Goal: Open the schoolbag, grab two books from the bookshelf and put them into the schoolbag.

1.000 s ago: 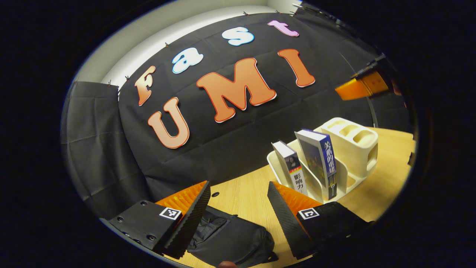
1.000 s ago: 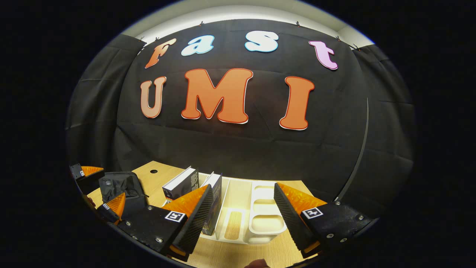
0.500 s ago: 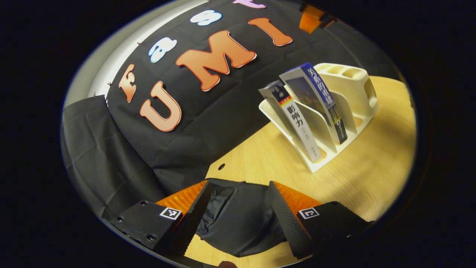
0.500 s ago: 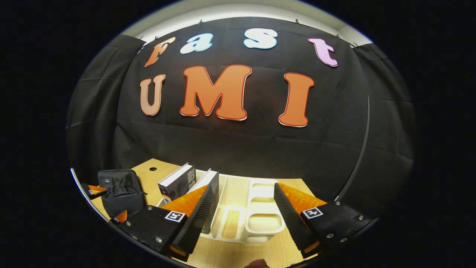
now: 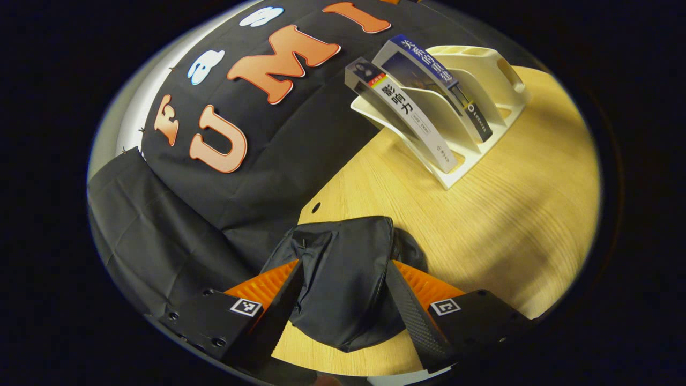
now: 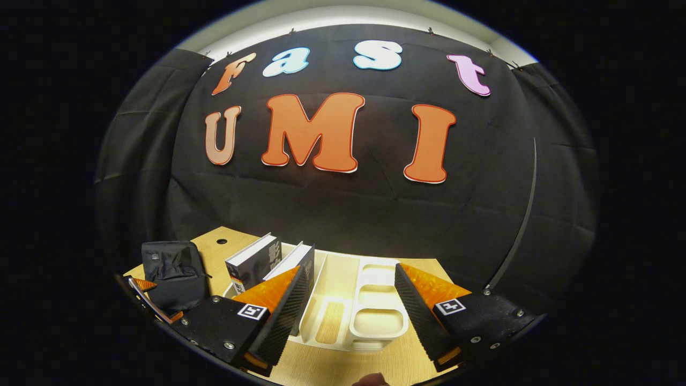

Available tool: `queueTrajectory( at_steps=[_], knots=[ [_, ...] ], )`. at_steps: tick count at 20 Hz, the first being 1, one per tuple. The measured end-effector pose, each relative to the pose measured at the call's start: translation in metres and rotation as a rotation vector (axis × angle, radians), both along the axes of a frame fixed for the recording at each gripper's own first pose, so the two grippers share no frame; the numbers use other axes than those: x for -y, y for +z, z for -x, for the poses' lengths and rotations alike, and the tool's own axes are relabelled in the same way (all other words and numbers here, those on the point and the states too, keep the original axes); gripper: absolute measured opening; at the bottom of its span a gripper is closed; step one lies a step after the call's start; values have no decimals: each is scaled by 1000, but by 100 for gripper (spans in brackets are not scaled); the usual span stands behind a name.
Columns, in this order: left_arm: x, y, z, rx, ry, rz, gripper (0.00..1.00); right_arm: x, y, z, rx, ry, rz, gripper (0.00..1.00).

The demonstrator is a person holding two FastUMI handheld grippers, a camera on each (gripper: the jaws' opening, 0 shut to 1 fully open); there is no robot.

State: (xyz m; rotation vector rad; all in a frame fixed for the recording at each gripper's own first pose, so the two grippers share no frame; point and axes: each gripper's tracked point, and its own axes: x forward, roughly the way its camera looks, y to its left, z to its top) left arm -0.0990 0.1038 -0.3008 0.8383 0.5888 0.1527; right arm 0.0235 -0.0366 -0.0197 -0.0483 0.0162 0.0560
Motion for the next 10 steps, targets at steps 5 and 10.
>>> queueTrajectory(
  at_steps=[5,10],
  knots=[
    [-13,-18,6,-54,33,-73,98,4,1,-1,3,13,0,98],
    [-26,-18,7,-61,99,-141,98,9,3,-1,10,21,4,98]
  ],
)
